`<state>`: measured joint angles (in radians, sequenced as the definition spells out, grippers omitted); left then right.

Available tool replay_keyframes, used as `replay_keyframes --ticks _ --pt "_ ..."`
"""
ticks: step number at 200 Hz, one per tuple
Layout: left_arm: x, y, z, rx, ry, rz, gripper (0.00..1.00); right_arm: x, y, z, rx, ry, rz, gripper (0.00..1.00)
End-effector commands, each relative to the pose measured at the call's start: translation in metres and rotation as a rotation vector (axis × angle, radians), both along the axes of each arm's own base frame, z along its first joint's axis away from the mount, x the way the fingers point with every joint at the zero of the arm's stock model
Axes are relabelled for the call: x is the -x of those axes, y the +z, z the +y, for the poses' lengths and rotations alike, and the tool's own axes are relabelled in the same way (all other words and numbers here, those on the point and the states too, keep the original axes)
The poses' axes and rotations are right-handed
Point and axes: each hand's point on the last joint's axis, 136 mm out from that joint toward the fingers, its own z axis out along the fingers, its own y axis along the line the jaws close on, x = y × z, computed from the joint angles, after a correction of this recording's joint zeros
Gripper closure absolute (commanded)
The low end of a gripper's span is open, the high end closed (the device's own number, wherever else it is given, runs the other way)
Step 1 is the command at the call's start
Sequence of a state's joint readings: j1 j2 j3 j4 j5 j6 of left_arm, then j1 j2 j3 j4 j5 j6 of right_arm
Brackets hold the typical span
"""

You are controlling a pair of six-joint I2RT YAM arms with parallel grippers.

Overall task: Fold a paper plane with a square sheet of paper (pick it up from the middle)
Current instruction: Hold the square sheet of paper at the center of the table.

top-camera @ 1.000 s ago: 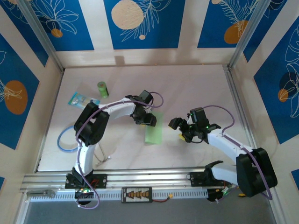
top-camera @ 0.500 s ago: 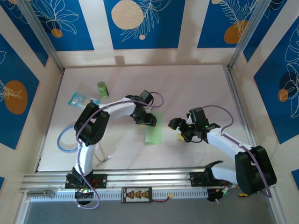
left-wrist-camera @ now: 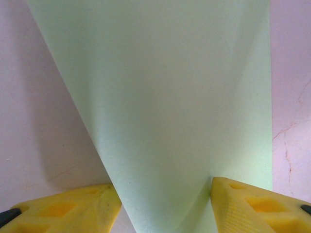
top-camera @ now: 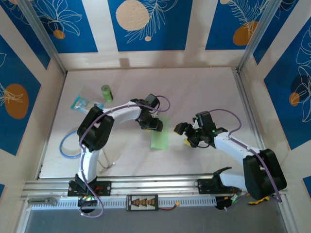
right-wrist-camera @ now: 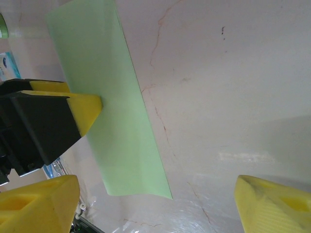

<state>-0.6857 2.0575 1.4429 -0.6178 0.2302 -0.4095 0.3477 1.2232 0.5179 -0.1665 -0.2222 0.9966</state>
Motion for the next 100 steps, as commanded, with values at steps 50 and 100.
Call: replay_keyframes --ticks 50,100 --pt "-0.006 -0.038 0.018 -0.112 0.001 -0.016 0.42 -0.014 0.004 0.03 -0.06 0.093 -0.031 0.73" --pt "-0.006 -0.039 0.016 -0.108 0.001 -0.016 0.42 -0.031 -0.013 0.052 -0.025 0.134 0.004 1.0"
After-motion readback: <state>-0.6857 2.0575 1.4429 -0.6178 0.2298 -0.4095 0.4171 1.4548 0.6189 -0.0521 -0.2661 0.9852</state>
